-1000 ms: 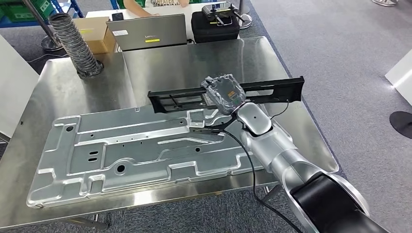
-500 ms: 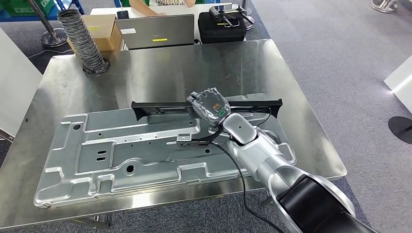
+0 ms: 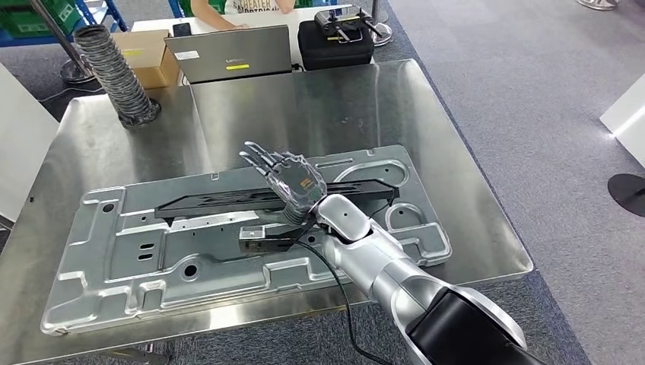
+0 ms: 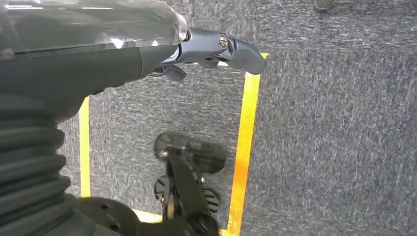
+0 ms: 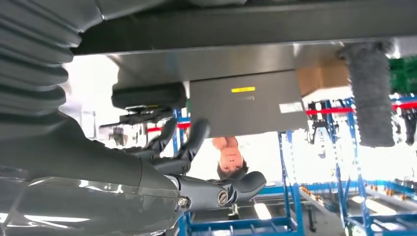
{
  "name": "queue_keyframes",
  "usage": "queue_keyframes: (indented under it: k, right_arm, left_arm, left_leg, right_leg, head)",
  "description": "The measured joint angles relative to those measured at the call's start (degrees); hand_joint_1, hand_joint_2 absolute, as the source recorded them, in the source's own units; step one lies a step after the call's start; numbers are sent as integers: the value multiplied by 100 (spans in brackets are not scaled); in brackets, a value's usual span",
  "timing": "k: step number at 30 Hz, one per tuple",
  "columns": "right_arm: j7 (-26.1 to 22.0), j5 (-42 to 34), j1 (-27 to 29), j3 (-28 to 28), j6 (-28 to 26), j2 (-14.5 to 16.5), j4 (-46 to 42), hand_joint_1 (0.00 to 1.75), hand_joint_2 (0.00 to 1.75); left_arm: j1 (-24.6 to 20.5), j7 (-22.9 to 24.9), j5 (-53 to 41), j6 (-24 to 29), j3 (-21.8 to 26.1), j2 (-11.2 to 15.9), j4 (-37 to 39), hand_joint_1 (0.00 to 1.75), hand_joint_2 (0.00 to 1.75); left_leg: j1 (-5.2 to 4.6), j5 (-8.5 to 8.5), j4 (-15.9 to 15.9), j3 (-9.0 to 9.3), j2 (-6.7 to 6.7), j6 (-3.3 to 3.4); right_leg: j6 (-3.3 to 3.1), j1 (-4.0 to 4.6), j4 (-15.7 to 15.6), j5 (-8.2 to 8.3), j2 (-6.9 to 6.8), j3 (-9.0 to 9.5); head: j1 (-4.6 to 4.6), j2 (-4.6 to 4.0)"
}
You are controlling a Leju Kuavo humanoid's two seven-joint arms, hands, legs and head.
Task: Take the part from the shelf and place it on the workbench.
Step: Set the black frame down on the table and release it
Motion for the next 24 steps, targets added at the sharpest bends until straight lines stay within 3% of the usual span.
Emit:
queue_keyframes:
  k: [2, 6, 8, 10, 11, 12, 13, 15, 17, 19, 21, 22, 24]
  right_arm:
    - [-125, -270, 0, -65, 104, 19, -57, 0, 0]
    - [-357, -892, 4, -235, 304, 43, -244, 0, 0]
    - [-408, -1069, -5, -300, 365, 43, -327, 0, 0]
    - [-465, -1340, 20, -367, 472, 36, -431, 0, 0]
    - [-498, -1540, 43, -408, 549, 29, -504, 0, 0]
    - [-523, -1750, 62, -448, 628, 18, -591, 0, 0]
    - [-534, -1950, 71, -481, 700, 3, -695, 0, 0]
    - [-520, -2239, 45, -524, 800, -37, -912, 0, 0]
    - [-495, -2411, 0, -555, 862, -81, -1086, 0, 0]
    - [-502, -2645, -20, -615, 895, -149, -1199, 0, 0]
    - [-580, -3026, -22, -746, 880, -221, -1322, 0, 0]
    - [-641, -3216, -25, -823, 852, -243, -1385, 0, 0]
    - [-824, -3640, 24, -1004, 699, -298, -1572, 0, 0]
  left_arm:
    - [-12, 7, -1, 9, -16, -3, 1, 0, 0]
    - [-10, 5, -6, 36, -39, -13, 1, 0, 0]
    - [-21, 4, -9, 38, -46, -21, 0, 0, 0]
    - [-31, 4, -4, 37, -48, -21, -1, 0, 0]
    - [-33, 4, 1, 36, -48, -21, -1, 0, 0]
    - [-33, 3, 8, 34, -48, -22, 0, 0, 0]
    - [-34, 2, 13, 31, -47, -23, 1, 0, 0]
    - [-41, -1, 23, 19, -46, -36, 2, 0, 0]
    - [-50, -5, 40, 2, -46, -52, 2, 0, 0]
    - [-51, -7, 69, -17, -45, -56, 2, 0, 0]
    - [-46, -13, 97, -38, -44, -44, 2, 0, 0]
    - [-44, -17, 108, -50, -44, -39, 2, 0, 0]
    - [-32, -35, 151, -80, -42, -33, 2, 0, 0]
  left_leg:
    - [-4, 100, -414, 193, -7, 47]
    - [-13, 102, -438, 193, -18, 198]
    - [-5, 117, -457, 201, -12, 256]
    - [-18, 116, -455, 200, -9, 283]
    - [-26, 115, -453, 200, -9, 287]
    - [-35, 114, -449, 200, -10, 290]
    - [-45, 113, -445, 202, -13, 290]
    - [-68, 109, -437, 202, -20, 286]
    - [-86, 103, -431, 193, -22, 257]
    - [-83, 108, -443, 193, -18, 202]
    - [-77, 61, -405, 182, -12, 148]
    - [-77, -35, -275, 131, -12, 127]
    - [-65, -395, 368, -145, -11, 84]
  right_leg:
    - [59, 25, 35, -18, 16, -24]
    - [169, 12, 141, -96, 8, -72]
    - [223, -6, 626, -376, -1, -288]
    - [242, -11, 1388, -703, -3, -655]
    - [238, -13, 1639, -764, -3, -783]
    - [224, -10, 1687, -717, -3, -815]
    - [195, -3, 1508, -574, -2, -736]
    - [94, 31, 716, -202, -5, -360]
    - [26, 71, 161, -25, -19, -104]
    - [19, 90, 67, -10, -28, -74]
    - [-11, 53, -2, 28, -33, -42]
    - [-31, 30, -39, 49, -36, -24]
    - [-60, 11, -71, 66, -39, -5]
  head:
    - [1, 1]
    - [14, 0]
    - [17, 0]
    - [17, 0]
    - [16, 0]
    - [16, 0]
    - [17, 0]
    - [15, 0]
    - [12, 0]
    - [16, 0]
    - [17, 0]
    - [14, 0]
    - [6, 0]
